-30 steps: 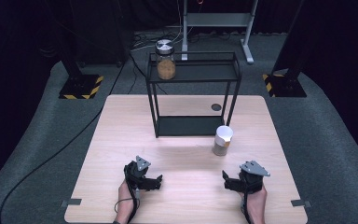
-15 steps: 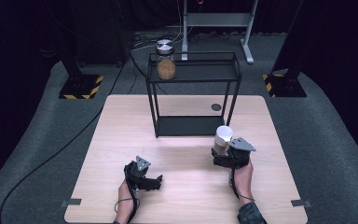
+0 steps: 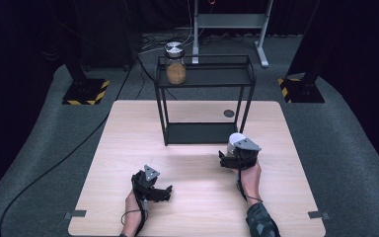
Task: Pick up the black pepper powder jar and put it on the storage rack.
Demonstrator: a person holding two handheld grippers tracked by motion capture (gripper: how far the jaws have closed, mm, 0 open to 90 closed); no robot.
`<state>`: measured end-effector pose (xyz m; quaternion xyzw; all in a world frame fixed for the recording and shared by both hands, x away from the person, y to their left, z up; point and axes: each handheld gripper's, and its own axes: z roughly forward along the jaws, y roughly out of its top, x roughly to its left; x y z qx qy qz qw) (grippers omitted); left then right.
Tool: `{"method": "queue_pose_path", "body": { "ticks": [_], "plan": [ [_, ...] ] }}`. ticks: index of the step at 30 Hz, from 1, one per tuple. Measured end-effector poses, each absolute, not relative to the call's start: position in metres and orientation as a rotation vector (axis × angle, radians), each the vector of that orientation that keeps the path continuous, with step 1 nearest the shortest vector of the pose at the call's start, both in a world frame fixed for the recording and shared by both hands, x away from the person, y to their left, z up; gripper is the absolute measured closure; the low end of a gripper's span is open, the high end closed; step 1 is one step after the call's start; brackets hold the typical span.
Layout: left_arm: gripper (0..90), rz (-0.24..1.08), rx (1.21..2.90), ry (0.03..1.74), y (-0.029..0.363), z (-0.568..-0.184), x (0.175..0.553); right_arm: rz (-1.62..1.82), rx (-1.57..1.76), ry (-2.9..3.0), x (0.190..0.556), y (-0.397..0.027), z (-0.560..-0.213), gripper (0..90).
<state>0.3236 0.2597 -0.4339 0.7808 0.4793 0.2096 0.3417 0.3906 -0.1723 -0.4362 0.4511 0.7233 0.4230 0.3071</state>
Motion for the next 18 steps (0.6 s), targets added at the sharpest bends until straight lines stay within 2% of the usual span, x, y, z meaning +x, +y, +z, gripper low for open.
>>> {"method": "queue_pose_path", "body": {
  "ticks": [2, 18],
  "plan": [
    [0.3, 0.545, 2.032, 1.243, 0.26, -0.434, 0.324, 1.119, 1.236, 1.885, 0.391, -0.171, -0.437, 29.6],
    [0.4, 0.544, 2.036, 1.239, 0.26, -0.434, 0.324, 1.178, 1.242, 1.867, 0.381, -0.18, -0.433, 30.0]
  ]
}}
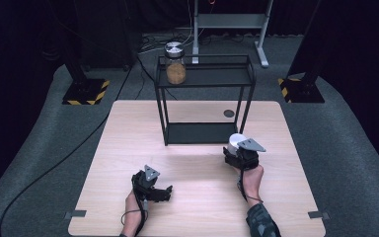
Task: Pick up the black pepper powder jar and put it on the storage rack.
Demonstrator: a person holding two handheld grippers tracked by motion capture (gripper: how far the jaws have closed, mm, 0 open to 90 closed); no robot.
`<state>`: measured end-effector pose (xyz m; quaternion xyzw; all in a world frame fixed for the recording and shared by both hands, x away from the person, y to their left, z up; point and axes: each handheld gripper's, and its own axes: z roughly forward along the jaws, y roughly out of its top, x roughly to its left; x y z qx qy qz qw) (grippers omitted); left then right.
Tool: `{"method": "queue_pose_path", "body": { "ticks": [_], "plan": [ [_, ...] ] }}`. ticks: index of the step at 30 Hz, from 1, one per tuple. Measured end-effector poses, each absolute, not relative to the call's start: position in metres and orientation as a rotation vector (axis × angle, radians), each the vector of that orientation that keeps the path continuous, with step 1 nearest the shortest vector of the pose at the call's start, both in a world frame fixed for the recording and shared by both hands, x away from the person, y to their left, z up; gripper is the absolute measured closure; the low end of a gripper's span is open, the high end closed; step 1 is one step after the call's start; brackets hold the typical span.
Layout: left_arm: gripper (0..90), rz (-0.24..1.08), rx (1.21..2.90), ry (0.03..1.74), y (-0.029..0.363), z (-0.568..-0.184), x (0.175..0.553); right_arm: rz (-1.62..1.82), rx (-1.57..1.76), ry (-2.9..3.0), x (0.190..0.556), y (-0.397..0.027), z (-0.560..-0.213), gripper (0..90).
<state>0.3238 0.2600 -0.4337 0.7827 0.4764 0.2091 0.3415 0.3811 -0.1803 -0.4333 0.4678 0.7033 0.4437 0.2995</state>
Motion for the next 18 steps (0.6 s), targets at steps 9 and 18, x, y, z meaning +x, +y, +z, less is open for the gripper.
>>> {"method": "queue_pose_path", "body": {
  "ticks": [9, 18],
  "plan": [
    [0.4, 0.544, 2.036, 1.239, 0.26, -0.434, 0.324, 1.199, 1.233, 1.87, 0.377, -0.187, -0.424, 29.9],
    [0.4, 0.544, 2.037, 1.237, 0.26, -0.434, 0.324, 1.244, 1.21, 1.867, 0.372, -0.193, -0.411, 29.9]
  ]
}}
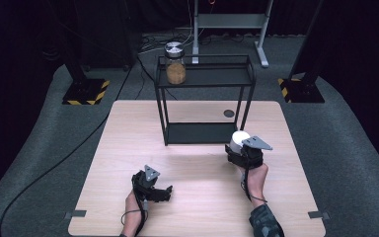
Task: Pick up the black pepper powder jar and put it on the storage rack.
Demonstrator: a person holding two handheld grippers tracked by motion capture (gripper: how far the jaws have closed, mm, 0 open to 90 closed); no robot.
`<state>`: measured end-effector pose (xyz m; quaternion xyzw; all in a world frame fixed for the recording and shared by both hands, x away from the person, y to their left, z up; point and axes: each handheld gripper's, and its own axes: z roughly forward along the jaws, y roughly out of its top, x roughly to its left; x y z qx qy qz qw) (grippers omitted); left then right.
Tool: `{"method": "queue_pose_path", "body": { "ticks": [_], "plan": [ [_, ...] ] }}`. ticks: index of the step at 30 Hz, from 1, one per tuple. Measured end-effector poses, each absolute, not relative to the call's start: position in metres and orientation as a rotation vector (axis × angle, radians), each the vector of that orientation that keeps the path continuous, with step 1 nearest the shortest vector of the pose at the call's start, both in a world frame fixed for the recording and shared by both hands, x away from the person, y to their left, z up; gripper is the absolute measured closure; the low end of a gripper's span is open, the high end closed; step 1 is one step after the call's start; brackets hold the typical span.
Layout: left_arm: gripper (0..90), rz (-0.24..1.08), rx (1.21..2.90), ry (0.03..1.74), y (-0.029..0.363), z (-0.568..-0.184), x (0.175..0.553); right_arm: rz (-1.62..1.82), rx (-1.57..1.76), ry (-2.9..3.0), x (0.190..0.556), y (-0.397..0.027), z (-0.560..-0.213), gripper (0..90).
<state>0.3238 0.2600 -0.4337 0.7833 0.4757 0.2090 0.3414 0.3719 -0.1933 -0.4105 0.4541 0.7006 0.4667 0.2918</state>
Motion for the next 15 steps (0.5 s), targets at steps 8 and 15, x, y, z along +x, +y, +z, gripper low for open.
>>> {"method": "queue_pose_path", "body": {
  "ticks": [8, 15],
  "plan": [
    [0.4, 0.543, 2.039, 1.235, 0.26, -0.434, 0.324, 1.253, 1.167, 1.868, 0.366, -0.194, -0.394, 29.9],
    [0.4, 0.543, 2.039, 1.234, 0.26, -0.434, 0.324, 1.265, 1.131, 1.861, 0.36, -0.195, -0.382, 29.8]
  ]
}}
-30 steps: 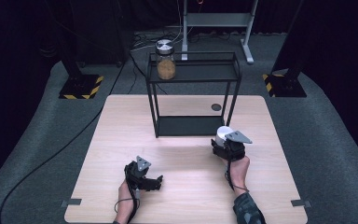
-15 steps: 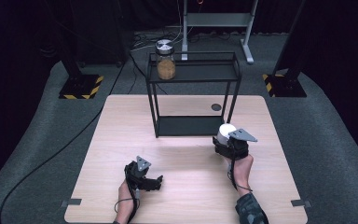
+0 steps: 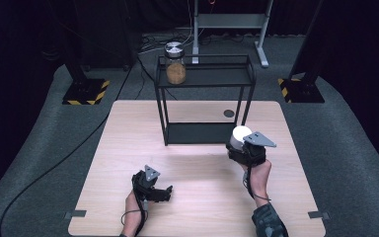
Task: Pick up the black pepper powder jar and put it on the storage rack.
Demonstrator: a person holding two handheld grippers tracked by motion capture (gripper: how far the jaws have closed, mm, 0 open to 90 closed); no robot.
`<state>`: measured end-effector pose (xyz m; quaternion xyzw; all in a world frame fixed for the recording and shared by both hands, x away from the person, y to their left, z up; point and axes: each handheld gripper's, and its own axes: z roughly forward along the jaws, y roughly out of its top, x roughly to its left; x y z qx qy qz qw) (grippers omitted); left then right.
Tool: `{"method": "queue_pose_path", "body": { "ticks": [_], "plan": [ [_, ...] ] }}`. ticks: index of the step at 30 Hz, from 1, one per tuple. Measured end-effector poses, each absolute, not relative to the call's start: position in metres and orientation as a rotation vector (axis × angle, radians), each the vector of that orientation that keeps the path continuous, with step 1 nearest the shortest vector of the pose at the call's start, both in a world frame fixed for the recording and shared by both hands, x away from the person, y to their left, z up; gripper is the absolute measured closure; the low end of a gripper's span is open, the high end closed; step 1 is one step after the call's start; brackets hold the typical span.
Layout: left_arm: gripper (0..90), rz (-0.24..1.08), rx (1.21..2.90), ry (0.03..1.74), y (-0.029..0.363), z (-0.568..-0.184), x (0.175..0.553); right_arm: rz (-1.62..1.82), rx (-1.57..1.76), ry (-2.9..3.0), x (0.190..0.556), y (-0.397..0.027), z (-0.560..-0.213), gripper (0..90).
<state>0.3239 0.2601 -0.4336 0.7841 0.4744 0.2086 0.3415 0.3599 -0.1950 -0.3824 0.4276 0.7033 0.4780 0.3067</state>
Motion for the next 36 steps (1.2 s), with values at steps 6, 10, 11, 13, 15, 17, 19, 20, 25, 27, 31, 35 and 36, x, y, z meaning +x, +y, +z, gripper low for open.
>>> {"method": "queue_pose_path", "body": {
  "ticks": [6, 10, 11, 13, 15, 17, 19, 20, 25, 27, 31, 35, 36],
  "plan": [
    [0.4, 0.542, 2.039, 1.234, 0.26, -0.434, 0.324, 1.266, 1.092, 1.856, 0.354, -0.195, -0.37, 29.9],
    [0.4, 0.542, 2.039, 1.234, 0.26, -0.434, 0.324, 1.276, 1.07, 1.85, 0.35, -0.195, -0.362, 29.9],
    [0.4, 0.542, 2.04, 1.233, 0.26, -0.434, 0.324, 1.28, 1.066, 1.847, 0.349, -0.196, -0.36, 29.8],
    [0.5, 0.542, 2.04, 1.233, 0.26, -0.434, 0.324, 1.283, 1.052, 1.843, 0.347, -0.196, -0.355, 29.8],
    [0.5, 0.542, 2.04, 1.233, 0.26, -0.434, 0.324, 1.281, 1.039, 1.841, 0.345, -0.195, -0.35, 29.8],
    [0.4, 0.542, 2.04, 1.233, 0.26, -0.434, 0.324, 1.28, 1.029, 1.84, 0.344, -0.195, -0.344, 29.8],
    [0.5, 0.542, 2.039, 1.233, 0.26, -0.434, 0.324, 1.278, 1.016, 1.837, 0.342, -0.194, -0.339, 29.8],
    [0.5, 0.542, 2.039, 1.233, 0.26, -0.434, 0.324, 1.279, 1.008, 1.836, 0.341, -0.194, -0.336, 29.8],
    [0.5, 0.541, 2.039, 1.232, 0.26, -0.434, 0.324, 1.284, 0.978, 1.832, 0.338, -0.194, -0.323, 29.8],
    [0.5, 0.541, 2.039, 1.232, 0.26, -0.434, 0.324, 1.288, 0.969, 1.828, 0.337, -0.194, -0.319, 29.8],
    [0.5, 0.541, 2.039, 1.232, 0.26, -0.434, 0.324, 1.284, 0.957, 1.822, 0.335, -0.194, -0.311, 29.8],
    [0.4, 0.541, 2.039, 1.231, 0.26, -0.434, 0.324, 1.288, 0.934, 1.815, 0.333, -0.195, -0.3, 29.8],
    [0.4, 0.541, 2.039, 1.231, 0.26, -0.434, 0.324, 1.288, 0.929, 1.813, 0.332, -0.195, -0.298, 29.8]
  ]
}}
